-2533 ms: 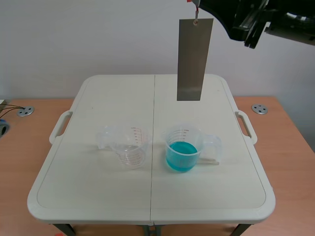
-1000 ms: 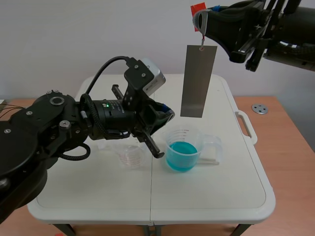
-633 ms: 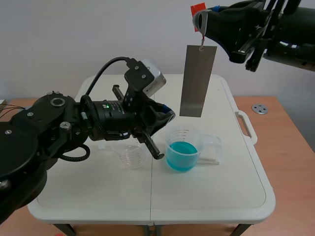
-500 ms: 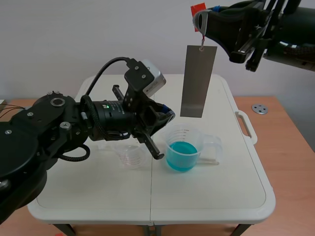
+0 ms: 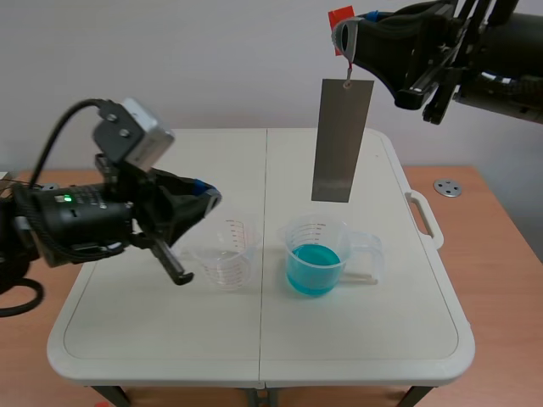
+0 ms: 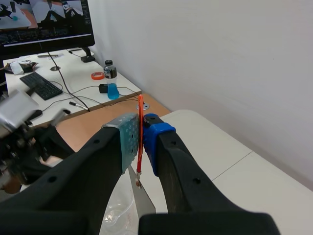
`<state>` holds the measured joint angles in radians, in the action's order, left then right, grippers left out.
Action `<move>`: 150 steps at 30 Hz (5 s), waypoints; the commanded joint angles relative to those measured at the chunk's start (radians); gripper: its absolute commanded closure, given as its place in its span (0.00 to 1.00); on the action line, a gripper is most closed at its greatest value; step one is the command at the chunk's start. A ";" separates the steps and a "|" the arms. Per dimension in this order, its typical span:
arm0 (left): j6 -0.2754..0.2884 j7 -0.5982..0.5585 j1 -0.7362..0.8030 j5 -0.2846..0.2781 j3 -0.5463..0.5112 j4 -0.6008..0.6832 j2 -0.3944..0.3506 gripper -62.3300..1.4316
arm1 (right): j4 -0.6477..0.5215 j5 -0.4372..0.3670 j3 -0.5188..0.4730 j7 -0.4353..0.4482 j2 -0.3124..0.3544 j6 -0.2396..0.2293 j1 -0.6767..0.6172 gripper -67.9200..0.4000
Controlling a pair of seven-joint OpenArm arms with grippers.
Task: Hold the metal plate by the orange handle, dip it into the blue solution, take it out and point at it, then put the plate back in the beaker on the left.
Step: 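Lower the plate into the blue solution, then hold the plate still in the solution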
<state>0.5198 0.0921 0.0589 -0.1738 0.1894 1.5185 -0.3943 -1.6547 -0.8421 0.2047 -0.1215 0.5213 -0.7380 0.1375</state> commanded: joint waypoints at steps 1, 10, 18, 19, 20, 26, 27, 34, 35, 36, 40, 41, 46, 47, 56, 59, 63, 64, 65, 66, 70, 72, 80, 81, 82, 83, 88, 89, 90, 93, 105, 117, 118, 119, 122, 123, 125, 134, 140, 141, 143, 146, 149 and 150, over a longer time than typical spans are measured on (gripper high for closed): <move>-0.003 -0.023 0.061 -0.034 -0.051 0.064 -0.043 0.94 | -0.014 -0.014 -0.007 0.015 -0.001 -0.008 0.014 0.98; -0.016 -0.134 0.510 -0.097 -0.446 0.230 -0.199 0.94 | -0.003 -0.007 0.014 0.016 -0.005 -0.008 0.015 0.98; -0.065 -0.155 0.871 -0.100 -0.641 0.220 -0.201 0.94 | 0.060 0.066 0.020 0.016 -0.059 -0.008 0.015 0.98; -0.066 -0.151 0.904 -0.098 -0.641 0.210 -0.201 0.94 | 0.066 0.076 0.024 0.016 -0.065 -0.008 0.015 0.98; -0.066 -0.147 0.933 -0.096 -0.639 0.198 -0.200 0.94 | 0.072 0.086 0.029 0.016 -0.069 -0.008 0.015 0.98; -0.061 -0.148 1.005 -0.092 -0.615 0.098 -0.143 0.94 | 0.118 0.135 0.054 0.021 -0.097 -0.008 0.015 0.98; -0.062 -0.148 1.005 -0.087 -0.605 0.078 -0.134 0.94 | 0.128 0.144 0.057 0.022 -0.101 -0.008 0.015 0.98; -0.062 -0.149 1.004 0.011 -0.463 -0.050 -0.103 0.94 | 0.204 0.214 0.073 0.043 -0.143 -0.008 0.015 0.98; -0.062 -0.148 1.004 0.021 -0.442 -0.064 -0.099 0.94 | 0.216 0.224 0.076 0.044 -0.150 -0.008 0.015 0.98; -0.062 -0.148 1.004 0.029 -0.421 -0.078 -0.097 0.94 | 0.228 0.233 0.081 0.050 -0.153 -0.008 0.015 0.98; -0.062 -0.148 0.999 0.041 -0.351 -0.130 -0.085 0.94 | 0.272 0.264 0.097 0.070 -0.167 -0.008 0.015 0.98; -0.062 -0.148 0.998 0.042 -0.336 -0.141 -0.084 0.94 | 0.282 0.269 0.101 0.074 -0.167 -0.008 0.015 0.98; -0.062 -0.146 0.961 0.071 -0.275 -0.203 -0.083 0.94 | 0.320 0.282 0.118 0.084 -0.167 -0.008 0.014 0.98; -0.061 -0.145 0.952 0.071 -0.267 -0.214 -0.083 0.94 | 0.325 0.283 0.121 0.084 -0.167 -0.008 0.014 0.98; -0.061 -0.144 0.919 0.070 -0.221 -0.264 -0.083 0.94 | 0.333 0.302 0.126 0.084 -0.167 -0.008 0.012 0.98; -0.061 -0.144 0.919 0.070 -0.212 -0.269 -0.083 0.94 | 0.333 0.312 0.126 0.084 -0.167 -0.008 0.012 0.98; -0.061 -0.144 0.919 0.070 -0.210 -0.269 -0.083 0.94 | 0.333 0.317 0.126 0.084 -0.167 -0.008 0.012 0.98; -0.061 -0.144 0.919 0.070 -0.210 -0.269 -0.083 0.94 | 0.333 0.319 0.126 0.084 -0.167 -0.008 0.012 0.98; -0.061 -0.144 0.919 0.070 -0.210 -0.269 -0.083 0.94 | 0.333 0.319 0.126 0.084 -0.167 -0.008 0.012 0.98; -0.061 -0.144 0.919 0.070 -0.210 -0.269 -0.083 0.94 | 0.333 0.320 0.126 0.084 -0.166 -0.008 0.012 0.98; -0.061 -0.144 0.919 0.070 -0.210 -0.269 -0.083 0.94 | 0.333 0.320 0.126 0.083 -0.166 -0.008 0.012 0.98; -0.061 -0.144 0.919 0.070 -0.210 -0.269 -0.083 0.94 | 0.333 0.320 0.126 0.083 -0.166 -0.008 0.012 0.98; -0.061 -0.143 0.919 0.070 -0.210 -0.269 -0.083 0.94 | 0.333 0.327 0.126 0.083 -0.166 -0.008 0.012 0.98; -0.061 -0.143 0.919 0.070 -0.210 -0.269 -0.083 0.94 | 0.333 0.327 0.126 0.083 -0.166 -0.008 0.012 0.98; -0.061 -0.141 0.919 0.070 -0.210 -0.269 -0.083 0.94 | 0.333 0.327 0.126 0.083 -0.166 -0.008 0.012 0.98; -0.061 -0.138 0.919 0.070 -0.210 -0.269 -0.083 0.94 | 0.333 0.327 0.126 0.083 -0.166 -0.008 0.012 0.98; -0.061 -0.137 0.919 0.070 -0.210 -0.269 -0.083 0.94 | 0.333 0.327 0.126 0.084 -0.166 -0.008 0.012 0.98; -0.061 -0.137 0.919 0.070 -0.210 -0.269 -0.083 0.94 | 0.333 0.327 0.126 0.084 -0.166 -0.008 0.012 0.98; -0.061 -0.137 0.919 0.070 -0.210 -0.269 -0.083 0.94 | 0.333 0.327 0.126 0.084 -0.166 -0.008 0.012 0.98; -0.061 -0.137 0.919 0.070 -0.210 -0.269 -0.083 0.94 | 0.333 0.327 0.126 0.084 -0.166 -0.008 0.012 0.98; -0.083 -0.148 0.918 0.062 -0.210 -0.269 -0.083 0.93 | 0.333 0.327 0.126 0.084 -0.166 -0.008 0.012 0.98; -0.196 -0.190 0.918 0.063 -0.210 -0.269 -0.083 0.93 | 0.333 0.327 0.126 0.084 -0.166 -0.008 0.012 0.98; -0.196 -0.190 0.918 0.063 -0.210 -0.269 -0.083 0.93 | 0.333 0.327 0.126 0.084 -0.166 -0.008 0.012 0.98; -0.196 -0.190 0.918 0.063 -0.210 -0.269 -0.083 0.93 | 0.333 0.327 0.126 0.084 -0.166 -0.008 0.012 0.98; -0.196 -0.190 0.918 0.063 -0.210 -0.269 -0.083 0.93 | 0.333 0.327 0.126 0.084 -0.166 -0.008 0.012 0.98; -0.196 -0.189 0.918 0.063 -0.210 -0.269 -0.083 0.93 | 0.333 0.327 0.126 0.084 -0.166 -0.008 0.012 0.98; -0.196 -0.189 0.918 0.063 -0.210 -0.269 -0.083 0.93 | 0.333 0.327 0.126 0.084 -0.166 -0.008 0.012 0.98; -0.196 -0.189 0.918 0.063 -0.210 -0.269 -0.083 0.93 | 0.333 0.327 0.126 0.084 -0.164 -0.008 0.012 0.98; -0.196 -0.189 0.918 0.063 -0.210 -0.269 -0.083 0.93 | 0.333 0.327 0.114 0.084 -0.163 -0.008 0.012 0.98; -0.196 -0.189 0.918 0.063 -0.210 -0.269 -0.083 0.93 | 0.332 0.327 0.114 0.084 -0.163 -0.008 0.012 0.98; -0.195 -0.189 0.918 0.063 -0.210 -0.269 -0.083 0.93 | 0.328 0.326 0.113 0.084 -0.163 -0.008 0.012 0.98; -0.195 -0.189 0.918 0.063 -0.210 -0.269 -0.083 0.93 | 0.322 0.326 0.109 0.084 -0.163 -0.008 0.012 0.98; -0.195 -0.182 0.918 0.063 -0.210 -0.269 -0.083 0.93 | 0.309 0.326 0.108 0.084 -0.157 -0.008 0.011 0.98; -0.195 -0.181 0.918 0.063 -0.210 -0.269 -0.083 0.93 | 0.301 0.325 0.108 0.084 -0.153 -0.008 0.009 0.98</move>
<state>0.3176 -0.0811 0.9665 -0.1059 -0.0200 1.2396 -0.4820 -1.3205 -0.5102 0.3283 -0.0505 0.3511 -0.7372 0.1371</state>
